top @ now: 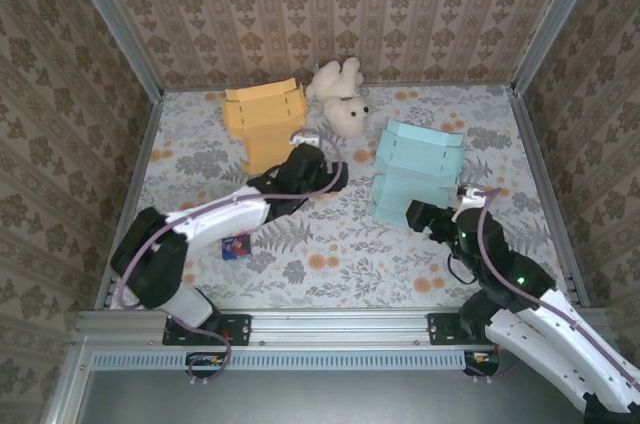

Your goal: Fold the paper box

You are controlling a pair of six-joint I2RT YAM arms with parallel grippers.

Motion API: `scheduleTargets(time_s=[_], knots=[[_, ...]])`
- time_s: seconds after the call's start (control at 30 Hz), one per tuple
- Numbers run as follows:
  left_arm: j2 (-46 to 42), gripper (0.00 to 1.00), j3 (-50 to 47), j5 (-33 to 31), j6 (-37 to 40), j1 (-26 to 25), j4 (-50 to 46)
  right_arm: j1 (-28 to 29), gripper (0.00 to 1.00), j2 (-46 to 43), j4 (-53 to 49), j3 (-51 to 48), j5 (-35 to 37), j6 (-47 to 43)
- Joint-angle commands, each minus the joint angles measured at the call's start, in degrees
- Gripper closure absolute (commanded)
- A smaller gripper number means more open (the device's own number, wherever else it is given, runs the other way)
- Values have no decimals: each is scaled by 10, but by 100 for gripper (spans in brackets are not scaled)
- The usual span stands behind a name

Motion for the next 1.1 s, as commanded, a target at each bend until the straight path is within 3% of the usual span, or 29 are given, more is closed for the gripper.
scheduleTargets(time_s=[0.0, 0.5, 0.8, 1.07], knots=[[61, 3, 67, 52, 40, -4, -11, 2, 2, -8, -113, 32, 66, -33], [382, 7, 482, 70, 172, 0, -165, 1, 0, 3, -70, -18, 65, -67], [464, 21, 568, 144, 161, 19, -183, 1, 0, -4, -63, -20, 56, -70], [496, 37, 609, 143, 170, 21, -196, 1, 0, -6, -62, -20, 48, -72]])
